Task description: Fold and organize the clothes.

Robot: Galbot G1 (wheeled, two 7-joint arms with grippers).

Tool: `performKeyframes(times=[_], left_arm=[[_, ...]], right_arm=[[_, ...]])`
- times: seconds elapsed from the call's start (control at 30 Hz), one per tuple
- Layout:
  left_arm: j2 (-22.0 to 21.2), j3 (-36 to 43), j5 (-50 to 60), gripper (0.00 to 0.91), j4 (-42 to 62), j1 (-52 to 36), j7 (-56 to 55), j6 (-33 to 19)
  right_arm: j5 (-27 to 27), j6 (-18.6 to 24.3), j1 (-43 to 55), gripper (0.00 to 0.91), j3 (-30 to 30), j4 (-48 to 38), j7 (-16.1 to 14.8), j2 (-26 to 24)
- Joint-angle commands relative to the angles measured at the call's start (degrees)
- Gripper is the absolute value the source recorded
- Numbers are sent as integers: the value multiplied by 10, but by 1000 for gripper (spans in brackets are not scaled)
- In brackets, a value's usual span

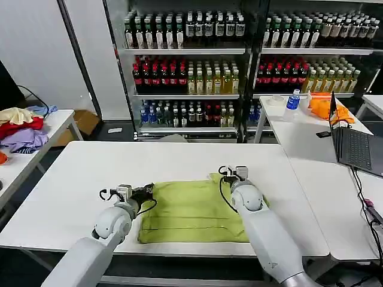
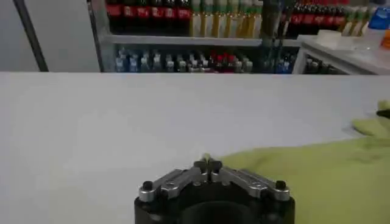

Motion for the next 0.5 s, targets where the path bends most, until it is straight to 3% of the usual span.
performKeyframes(times=[0.03,0.5], left_arm=[[12,-21,-15,20,-54,19,2,-10],[46,-66,-41,20,-138,97,3,-17]], right_arm=[[-7,25,-33,0,8,89,0,-20],[6,14,-157,0,59,301,1,-92]])
